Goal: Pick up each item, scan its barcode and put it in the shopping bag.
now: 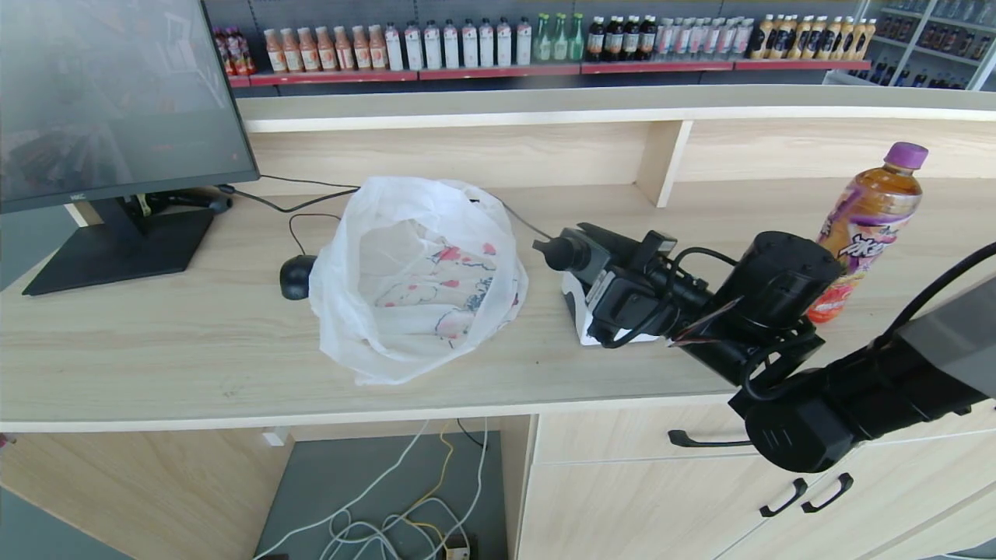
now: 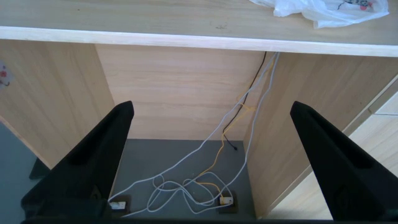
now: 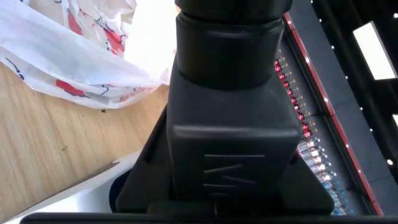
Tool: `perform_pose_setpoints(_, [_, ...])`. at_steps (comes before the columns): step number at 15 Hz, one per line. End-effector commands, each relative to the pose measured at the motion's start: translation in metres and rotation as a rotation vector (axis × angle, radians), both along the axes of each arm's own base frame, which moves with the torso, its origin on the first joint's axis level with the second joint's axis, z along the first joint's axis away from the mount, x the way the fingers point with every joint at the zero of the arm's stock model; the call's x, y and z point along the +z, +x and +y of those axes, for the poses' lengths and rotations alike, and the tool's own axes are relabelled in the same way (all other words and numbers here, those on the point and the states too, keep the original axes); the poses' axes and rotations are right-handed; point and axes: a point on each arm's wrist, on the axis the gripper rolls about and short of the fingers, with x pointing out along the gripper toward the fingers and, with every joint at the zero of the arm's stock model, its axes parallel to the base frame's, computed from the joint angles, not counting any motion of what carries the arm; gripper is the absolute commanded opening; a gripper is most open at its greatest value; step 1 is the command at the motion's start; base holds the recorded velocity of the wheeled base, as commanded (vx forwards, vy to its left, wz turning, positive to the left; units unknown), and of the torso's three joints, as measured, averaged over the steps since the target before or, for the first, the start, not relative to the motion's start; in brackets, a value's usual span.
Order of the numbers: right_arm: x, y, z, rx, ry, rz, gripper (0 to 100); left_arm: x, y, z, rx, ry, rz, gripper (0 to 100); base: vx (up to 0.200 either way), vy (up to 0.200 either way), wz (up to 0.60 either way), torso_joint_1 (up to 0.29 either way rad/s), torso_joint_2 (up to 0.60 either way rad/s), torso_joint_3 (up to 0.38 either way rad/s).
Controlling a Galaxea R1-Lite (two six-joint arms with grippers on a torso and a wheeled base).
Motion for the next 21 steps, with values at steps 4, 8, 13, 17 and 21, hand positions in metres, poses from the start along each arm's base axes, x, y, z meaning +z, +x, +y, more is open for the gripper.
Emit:
perform_pose_setpoints(4, [-0.005,-0.005,-0.006,-0.008,0.001,0.013,0,0.000,0.000,0.000,0.000,0.000,0.000,100,0.000,0.000,0.00,0.000,0.00,0.000])
perform_pose_setpoints(8, [-0.006,-0.003,-0.007,-0.008,0.017,0.028,0,0.000,0.000,0.000,0.000,0.000,0.000,100,0.000,0.000,0.00,0.000,0.00,0.000])
perform_pose_setpoints(13, [-0.011,0.007,-0.007,-0.015,0.034,0.045,0,0.000,0.000,0.000,0.000,0.000,0.000,100,0.000,0.000,0.00,0.000,0.00,0.000])
perform_pose_setpoints(17, [-0.012,0.010,-0.005,-0.008,0.049,0.054,0,0.000,0.000,0.000,0.000,0.000,-0.002,100,0.000,0.000,0.00,0.000,0.00,0.000])
perform_pose_setpoints(21, [-0.010,0.011,-0.004,-0.006,0.059,0.051,0,0.000,0.000,0.000,0.000,0.000,0.000,100,0.000,0.000,0.00,0.000,0.00,0.000])
